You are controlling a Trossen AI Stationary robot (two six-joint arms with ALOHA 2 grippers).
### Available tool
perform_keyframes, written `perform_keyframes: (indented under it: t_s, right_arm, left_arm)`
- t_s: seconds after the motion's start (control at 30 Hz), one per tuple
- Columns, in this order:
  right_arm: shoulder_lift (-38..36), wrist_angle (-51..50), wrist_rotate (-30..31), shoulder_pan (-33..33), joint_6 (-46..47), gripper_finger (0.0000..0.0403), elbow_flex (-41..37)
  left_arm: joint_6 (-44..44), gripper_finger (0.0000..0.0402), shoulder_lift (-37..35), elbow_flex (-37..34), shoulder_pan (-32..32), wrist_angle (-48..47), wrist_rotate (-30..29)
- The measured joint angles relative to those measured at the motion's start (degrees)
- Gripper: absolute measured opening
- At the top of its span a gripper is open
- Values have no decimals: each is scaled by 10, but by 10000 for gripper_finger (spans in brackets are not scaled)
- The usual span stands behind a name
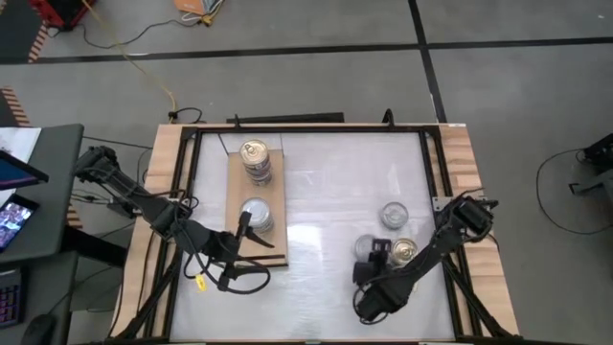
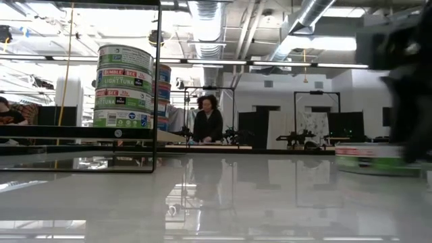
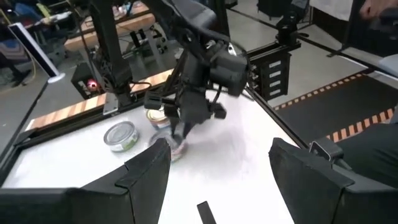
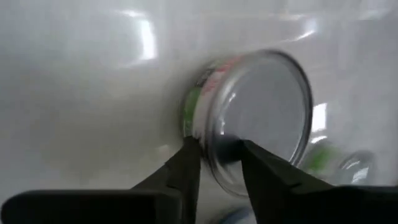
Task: Stack canned seafood by type on shelf
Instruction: Stack the green tuna can on top of the other green tuna can on the shelf
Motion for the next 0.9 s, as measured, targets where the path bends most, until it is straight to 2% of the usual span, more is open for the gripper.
perform_keyframes:
  t_s: [0.17,0.27,0.43,0.6,0.8,0.9]
  right_arm:
    - [19,6,130,-52,-79,120,-1]
    - [17,6,154,-104,-108,118,-5]
    - [9,10,155,-177,-177,118,-9]
    - [-27,24,147,-203,-206,118,-9]
    - [-73,69,73,-203,-250,118,-9]
    - [-94,116,45,-212,-275,118,-35]
  left_arm:
    - [-14,261,0,0,0,-9,-2]
    - [-14,261,0,0,0,-16,-2]
    - [-16,261,-1,0,0,-42,-14]
    - [-35,261,-11,0,0,-57,-47]
    - [-58,261,-27,0,-4,-71,-55]
    - [-61,261,-27,0,-11,-74,-53]
